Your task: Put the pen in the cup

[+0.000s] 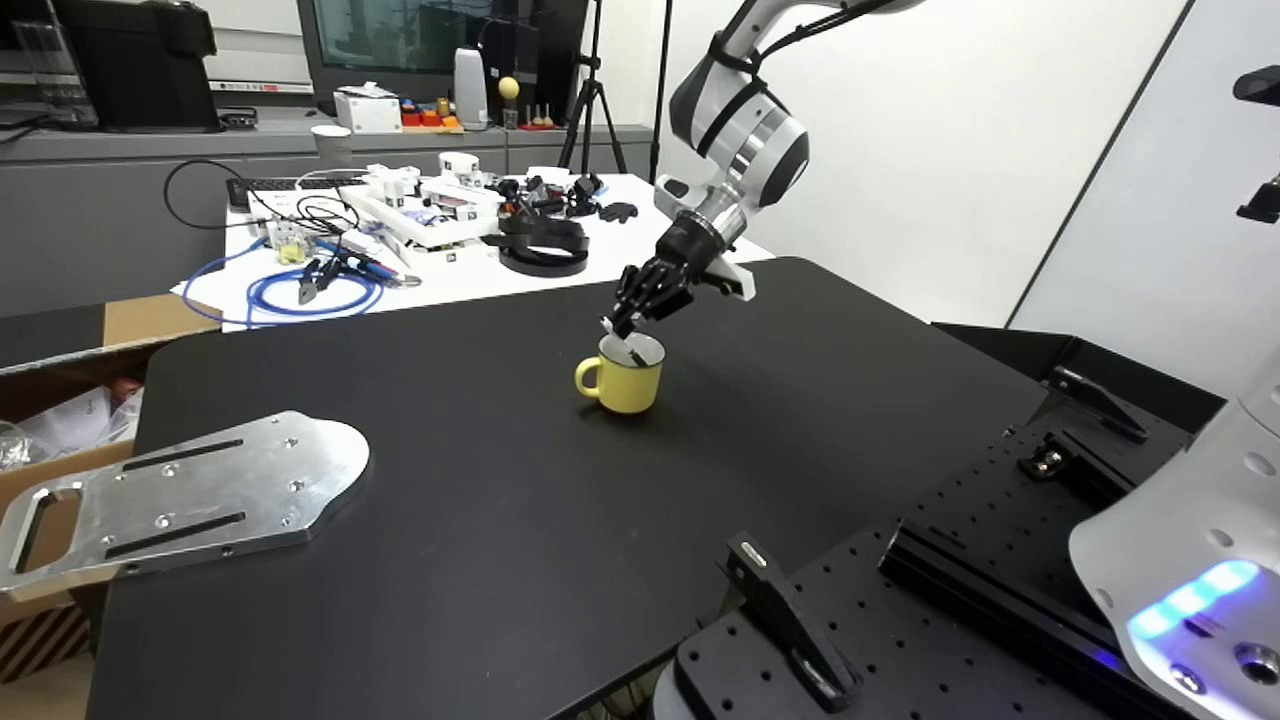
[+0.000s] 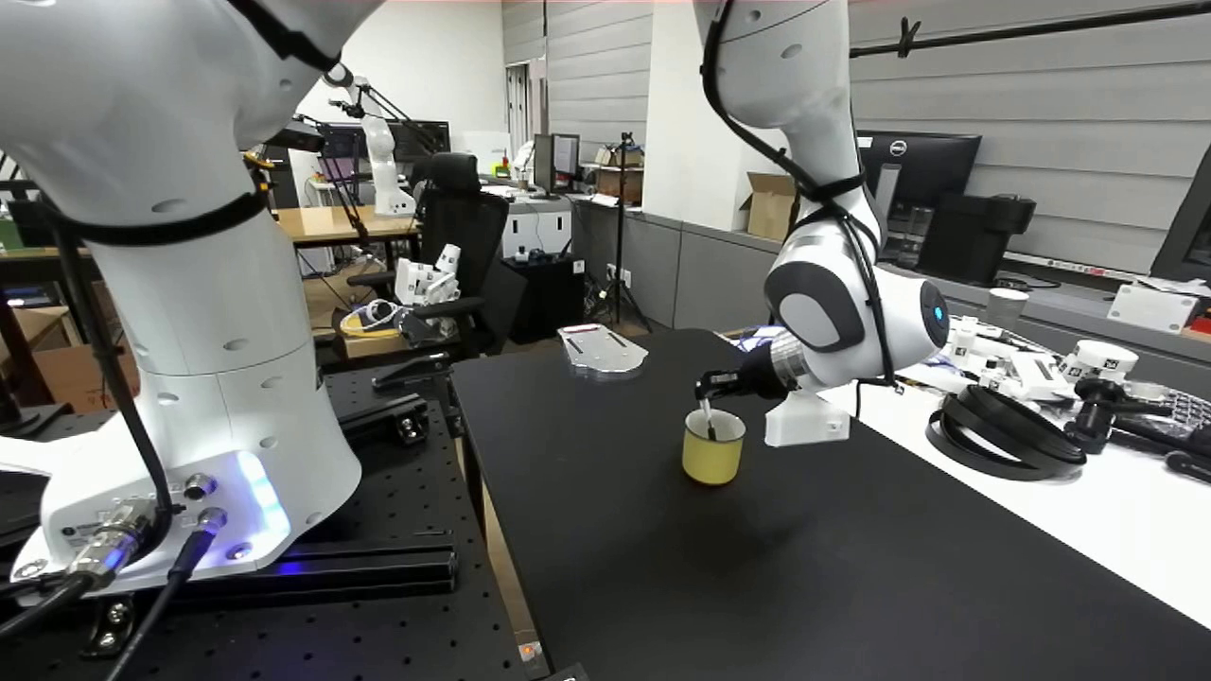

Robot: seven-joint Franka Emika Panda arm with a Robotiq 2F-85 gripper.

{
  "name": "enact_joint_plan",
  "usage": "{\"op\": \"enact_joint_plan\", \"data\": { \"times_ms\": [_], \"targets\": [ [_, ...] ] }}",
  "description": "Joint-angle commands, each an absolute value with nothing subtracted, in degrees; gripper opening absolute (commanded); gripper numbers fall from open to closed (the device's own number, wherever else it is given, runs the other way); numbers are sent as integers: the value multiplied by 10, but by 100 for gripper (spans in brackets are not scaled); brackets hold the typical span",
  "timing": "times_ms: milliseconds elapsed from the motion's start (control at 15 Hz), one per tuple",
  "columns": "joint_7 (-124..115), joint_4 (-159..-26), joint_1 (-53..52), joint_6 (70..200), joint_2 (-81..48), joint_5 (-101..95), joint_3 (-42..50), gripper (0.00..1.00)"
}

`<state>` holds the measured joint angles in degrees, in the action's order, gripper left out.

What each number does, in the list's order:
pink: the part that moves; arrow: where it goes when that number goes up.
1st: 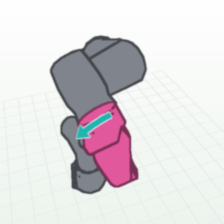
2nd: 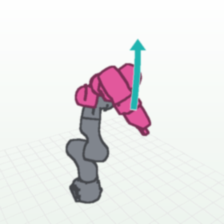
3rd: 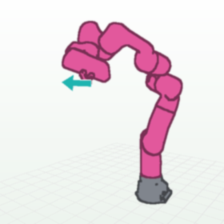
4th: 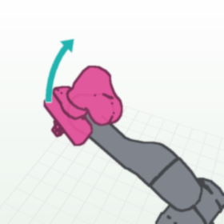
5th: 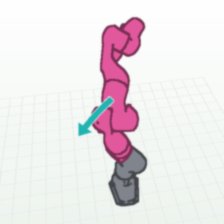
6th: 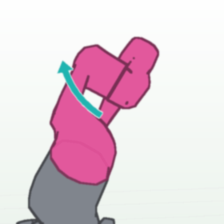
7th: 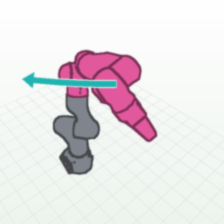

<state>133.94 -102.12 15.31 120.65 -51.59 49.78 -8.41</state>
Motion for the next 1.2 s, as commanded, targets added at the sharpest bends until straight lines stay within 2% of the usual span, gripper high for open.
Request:
{"op": "enact_joint_plan", "data": {
  "times_ms": [0,333,467,800,867,1133],
  "targets": [
    [1339,-1006,139,1211,-505,504,-77,55],
    [1333,-989,120,1215,-483,495,-79,89],
    [1330,-986,108,1219,-476,492,-79,99],
    [1286,-981,50,1223,-469,441,-73,100],
    [1323,-981,81,1219,-479,463,-86,100],
    [1300,-981,56,1230,-479,442,-89,100]
  ]
}}
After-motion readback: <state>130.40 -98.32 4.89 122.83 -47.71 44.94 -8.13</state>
